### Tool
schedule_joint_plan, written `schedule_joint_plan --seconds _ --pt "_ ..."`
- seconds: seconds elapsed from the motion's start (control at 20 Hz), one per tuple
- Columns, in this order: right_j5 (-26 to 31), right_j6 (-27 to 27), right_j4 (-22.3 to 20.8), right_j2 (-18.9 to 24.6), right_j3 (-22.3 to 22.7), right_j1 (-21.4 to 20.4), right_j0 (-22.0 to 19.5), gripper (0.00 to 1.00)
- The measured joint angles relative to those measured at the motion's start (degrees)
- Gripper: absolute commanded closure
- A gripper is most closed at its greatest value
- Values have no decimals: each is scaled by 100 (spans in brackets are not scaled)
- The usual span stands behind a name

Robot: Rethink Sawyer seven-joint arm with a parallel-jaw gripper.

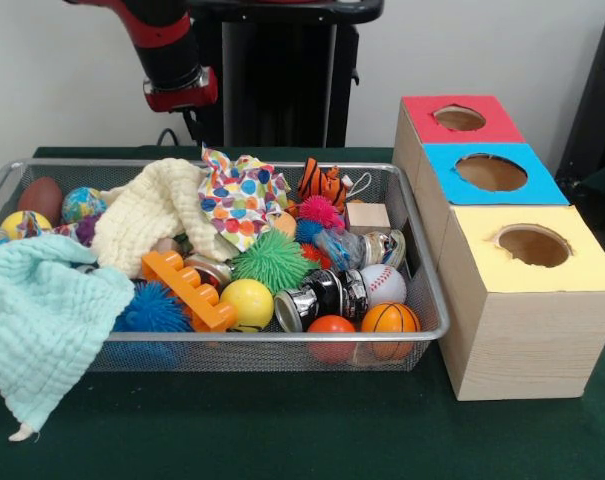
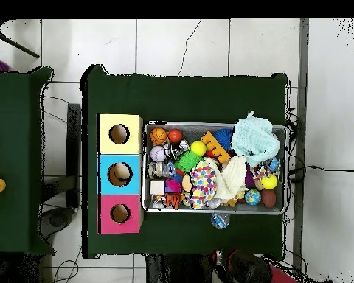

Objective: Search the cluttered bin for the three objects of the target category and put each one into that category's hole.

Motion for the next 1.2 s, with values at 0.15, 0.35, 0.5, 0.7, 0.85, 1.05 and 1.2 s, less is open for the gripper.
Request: schedule_joint_plan --seconds 0.15,0.35,0.5,0.7,0.85,1.05,1.2 --pt "3 0 0 69 -96 62 -1 100" --pt "25 0 0 205 -274 179 -1 100" --pt "204 0 -1 272 -373 216 -1 100" --pt "371 0 -1 312 -432 220 -5 100" --pt "459 1 1 345 -424 217 -16 0" --pt "554 1 -2 450 -358 202 0 0" --pt "566 1 -2 460 -360 203 29 0"
